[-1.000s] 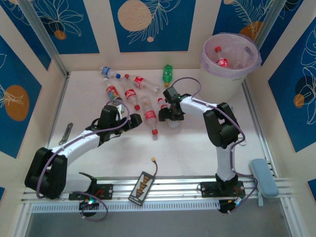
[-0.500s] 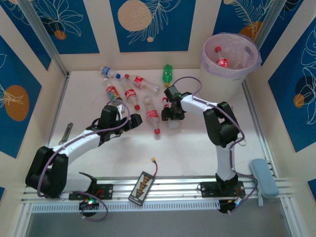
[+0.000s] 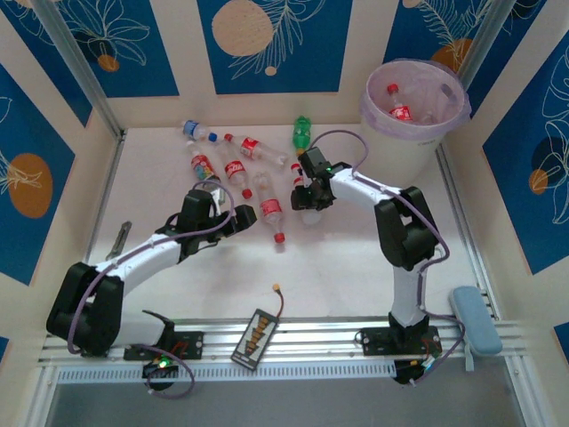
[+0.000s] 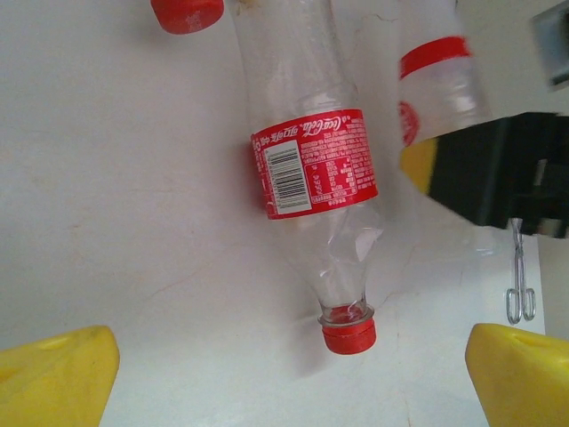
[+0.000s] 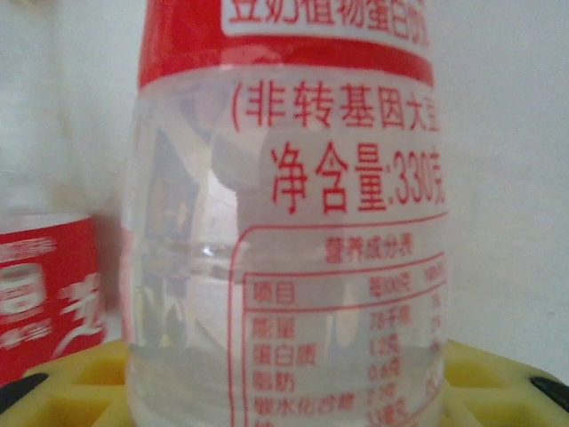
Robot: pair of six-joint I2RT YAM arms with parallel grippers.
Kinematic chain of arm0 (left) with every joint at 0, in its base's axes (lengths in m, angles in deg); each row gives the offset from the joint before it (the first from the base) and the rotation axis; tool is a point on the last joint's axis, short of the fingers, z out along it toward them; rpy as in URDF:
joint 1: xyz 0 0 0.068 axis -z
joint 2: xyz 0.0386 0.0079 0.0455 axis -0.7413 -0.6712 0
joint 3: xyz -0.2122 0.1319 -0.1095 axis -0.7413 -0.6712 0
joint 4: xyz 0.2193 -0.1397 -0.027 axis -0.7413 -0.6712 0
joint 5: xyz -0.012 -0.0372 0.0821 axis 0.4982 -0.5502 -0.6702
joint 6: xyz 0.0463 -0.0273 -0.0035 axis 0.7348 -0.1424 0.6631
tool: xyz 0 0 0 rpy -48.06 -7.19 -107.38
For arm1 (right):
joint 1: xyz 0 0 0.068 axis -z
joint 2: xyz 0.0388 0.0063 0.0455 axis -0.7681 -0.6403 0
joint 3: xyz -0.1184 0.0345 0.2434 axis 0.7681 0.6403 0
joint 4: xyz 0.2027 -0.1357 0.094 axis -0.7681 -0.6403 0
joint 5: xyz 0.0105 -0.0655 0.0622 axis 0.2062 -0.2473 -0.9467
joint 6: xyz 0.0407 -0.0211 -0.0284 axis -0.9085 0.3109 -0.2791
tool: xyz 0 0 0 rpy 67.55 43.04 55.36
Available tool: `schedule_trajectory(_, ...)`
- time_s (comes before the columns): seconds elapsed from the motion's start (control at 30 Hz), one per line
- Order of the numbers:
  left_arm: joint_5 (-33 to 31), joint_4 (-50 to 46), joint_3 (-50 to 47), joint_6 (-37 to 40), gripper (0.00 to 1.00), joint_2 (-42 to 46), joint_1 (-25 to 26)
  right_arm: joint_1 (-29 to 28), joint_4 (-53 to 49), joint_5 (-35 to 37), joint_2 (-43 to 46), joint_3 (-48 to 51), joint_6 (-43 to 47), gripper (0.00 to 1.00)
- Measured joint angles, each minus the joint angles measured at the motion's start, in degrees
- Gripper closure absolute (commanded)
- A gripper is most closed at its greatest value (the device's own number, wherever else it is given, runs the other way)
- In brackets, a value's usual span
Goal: Put the plastic bottles in the bin
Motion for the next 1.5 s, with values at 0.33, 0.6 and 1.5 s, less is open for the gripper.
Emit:
schedule_trajectory(0.33,1.1,0.4,1.0,0.0,0.0,-3.1,0.0,0.3,-6.4,2.1,14.0,-6.2,6.4,0.47)
schedule_trajectory(0.6,2.0,1.6,1.0,-1.2,0.0,-3.3,0.0,7.5,-9.9,2.8,22.4,-20.7,13.6,0.48)
schedule_trajectory(1.5,1.9,1.5,0.7,-1.5,0.0,-0.8,-0.1,31.6,-7.3,6.7,2.0,-44.5,21.2,0.5)
